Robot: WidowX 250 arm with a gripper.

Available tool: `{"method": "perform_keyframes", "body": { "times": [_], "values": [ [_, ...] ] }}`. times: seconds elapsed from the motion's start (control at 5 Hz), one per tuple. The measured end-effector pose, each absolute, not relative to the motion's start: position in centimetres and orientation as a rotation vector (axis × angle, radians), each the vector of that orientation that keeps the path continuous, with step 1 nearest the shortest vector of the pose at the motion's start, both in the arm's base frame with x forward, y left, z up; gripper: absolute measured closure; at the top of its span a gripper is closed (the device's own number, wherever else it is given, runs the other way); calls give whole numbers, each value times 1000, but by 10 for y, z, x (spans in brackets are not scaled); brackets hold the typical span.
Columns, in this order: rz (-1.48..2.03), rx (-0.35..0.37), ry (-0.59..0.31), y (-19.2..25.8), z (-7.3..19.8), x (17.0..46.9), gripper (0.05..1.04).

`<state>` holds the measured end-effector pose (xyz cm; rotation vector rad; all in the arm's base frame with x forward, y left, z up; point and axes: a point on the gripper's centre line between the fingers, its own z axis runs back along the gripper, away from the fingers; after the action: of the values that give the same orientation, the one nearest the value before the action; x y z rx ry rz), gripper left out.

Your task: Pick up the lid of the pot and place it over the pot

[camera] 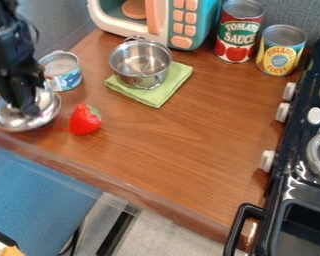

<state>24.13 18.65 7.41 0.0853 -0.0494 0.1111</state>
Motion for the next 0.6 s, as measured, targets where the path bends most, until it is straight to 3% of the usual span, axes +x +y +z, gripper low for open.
{"method": "perform_keyframes", "body": {
  "times": [0.2,0.4,0.6],
  "values": [
    [117,72,-45,176,97,250,799],
    [121,74,-72,150,114,279,799],
    [136,59,-64,128,115,309,799]
  ]
}}
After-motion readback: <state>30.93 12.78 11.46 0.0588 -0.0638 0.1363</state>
